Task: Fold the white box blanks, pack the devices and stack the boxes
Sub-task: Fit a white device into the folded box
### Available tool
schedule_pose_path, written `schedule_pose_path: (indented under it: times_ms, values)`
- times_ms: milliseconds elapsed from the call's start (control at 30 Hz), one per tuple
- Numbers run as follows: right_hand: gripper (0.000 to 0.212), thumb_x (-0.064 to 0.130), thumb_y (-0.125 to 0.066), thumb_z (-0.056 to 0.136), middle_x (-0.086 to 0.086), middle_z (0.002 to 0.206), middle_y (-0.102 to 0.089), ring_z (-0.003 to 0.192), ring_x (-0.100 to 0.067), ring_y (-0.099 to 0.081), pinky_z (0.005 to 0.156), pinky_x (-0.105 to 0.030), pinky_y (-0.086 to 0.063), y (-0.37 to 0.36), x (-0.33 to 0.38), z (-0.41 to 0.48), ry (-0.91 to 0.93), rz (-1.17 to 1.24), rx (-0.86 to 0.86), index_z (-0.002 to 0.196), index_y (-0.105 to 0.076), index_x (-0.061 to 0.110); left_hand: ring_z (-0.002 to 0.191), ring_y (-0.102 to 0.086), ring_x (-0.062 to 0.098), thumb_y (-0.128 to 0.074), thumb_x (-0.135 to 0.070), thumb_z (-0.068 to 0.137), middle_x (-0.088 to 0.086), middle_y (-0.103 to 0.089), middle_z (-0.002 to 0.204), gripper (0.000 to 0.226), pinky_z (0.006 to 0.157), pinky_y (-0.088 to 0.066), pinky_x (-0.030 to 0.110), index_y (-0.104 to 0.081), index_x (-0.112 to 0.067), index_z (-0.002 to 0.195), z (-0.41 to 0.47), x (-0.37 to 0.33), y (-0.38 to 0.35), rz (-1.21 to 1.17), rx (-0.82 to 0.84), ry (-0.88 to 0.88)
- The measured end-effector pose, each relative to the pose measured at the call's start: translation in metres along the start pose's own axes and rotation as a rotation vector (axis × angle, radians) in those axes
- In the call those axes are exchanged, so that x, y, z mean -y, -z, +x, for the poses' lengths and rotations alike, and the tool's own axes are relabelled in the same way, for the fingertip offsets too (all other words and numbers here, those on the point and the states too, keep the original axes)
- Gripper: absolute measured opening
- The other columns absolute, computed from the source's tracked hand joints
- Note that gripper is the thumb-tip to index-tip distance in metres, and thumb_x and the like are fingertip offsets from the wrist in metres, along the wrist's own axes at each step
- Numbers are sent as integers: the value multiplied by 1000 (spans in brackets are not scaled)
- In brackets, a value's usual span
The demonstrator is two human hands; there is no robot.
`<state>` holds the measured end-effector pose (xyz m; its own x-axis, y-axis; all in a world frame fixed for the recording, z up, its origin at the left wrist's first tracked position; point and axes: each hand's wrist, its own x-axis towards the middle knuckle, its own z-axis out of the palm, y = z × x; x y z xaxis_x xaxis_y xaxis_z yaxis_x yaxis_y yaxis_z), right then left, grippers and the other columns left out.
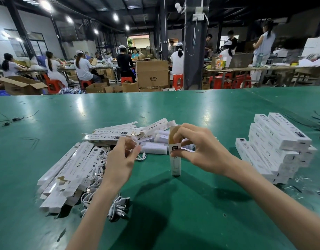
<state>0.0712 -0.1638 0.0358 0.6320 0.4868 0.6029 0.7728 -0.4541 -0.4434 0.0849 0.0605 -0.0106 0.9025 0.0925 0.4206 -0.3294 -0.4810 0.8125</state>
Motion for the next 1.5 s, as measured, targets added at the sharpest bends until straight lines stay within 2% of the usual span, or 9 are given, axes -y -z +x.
schedule_pose_path:
  times_ms: [200,333,433,667,867,1000,1100,1333,1500]
  values:
    - [27,4,-78,77,10,97,-63,87,-11,-60,75,-33,-52,-3,-3,-1,-6,13,-37,88,-55,14,67,-69,19,-55,-14,93,9,-74,99,16,59,-57,26,-50,-16,108,-8,-22,-10,-624,29,101]
    - [34,5,-76,79,12,99,-63,89,-11,-61,78,-32,-52,-7,-1,-2,-13,46,-36,95,-51,22,84,-70,21,-54,-18,89,13,-72,85,42,70,-59,31,-43,-30,127,-16,-29,-13,-597,6,-126]
    - [34,8,-75,80,10,100,-64,91,-14,-61,79,-37,-52,-11,-1,-3,-23,37,-24,97,-50,22,81,-68,20,-52,-15,92,7,-70,83,31,73,-57,32,-54,-26,120,-21,-35,-14,-516,-42,-268]
    - [32,10,-76,81,7,99,-63,90,-17,-61,78,-39,-53,-13,0,-3,-17,12,-29,99,-51,18,93,-67,10,-63,-15,82,-7,-68,92,53,85,-54,24,-48,-34,130,-26,-43,-19,-465,-68,-288]
    - [31,8,-76,81,3,100,-64,92,-21,-61,79,-41,-53,-15,0,-3,-18,11,-31,101,-53,10,87,-64,8,-65,-21,82,-3,-62,92,39,83,-52,20,-59,-37,117,-29,-45,-17,-375,-121,-352]
    - [33,6,-75,81,-1,98,-65,90,-25,-61,77,-45,-52,-17,0,-4,-29,-2,-35,103,-50,7,102,-59,6,-61,-17,91,0,-52,117,26,89,-53,27,-61,-23,116,-30,-48,-20,-306,-137,-445]
    - [37,11,-76,82,-2,96,-66,89,-27,-62,77,-47,-52,-19,0,-4,-22,-38,-42,106,-48,7,101,-65,14,-55,-13,94,3,-64,111,29,84,-55,35,-55,-24,120,-32,-48,-21,-212,-154,-532]
    - [43,11,-77,80,-5,89,-63,82,-32,-61,74,-50,-52,-24,0,-5,-34,-140,-58,106,-42,11,98,-44,-8,-44,-14,99,-15,-40,104,52,89,-33,6,-26,-7,147,-33,-47,-23,50,-33,-716]
    - [41,12,-73,84,-9,90,-62,82,-34,-59,72,-51,-51,-24,1,-6,-2,-203,-52,109,-41,7,89,-61,6,-51,-14,98,-1,-62,107,45,77,-51,20,-43,-11,141,-34,-41,-22,127,-37,-693]
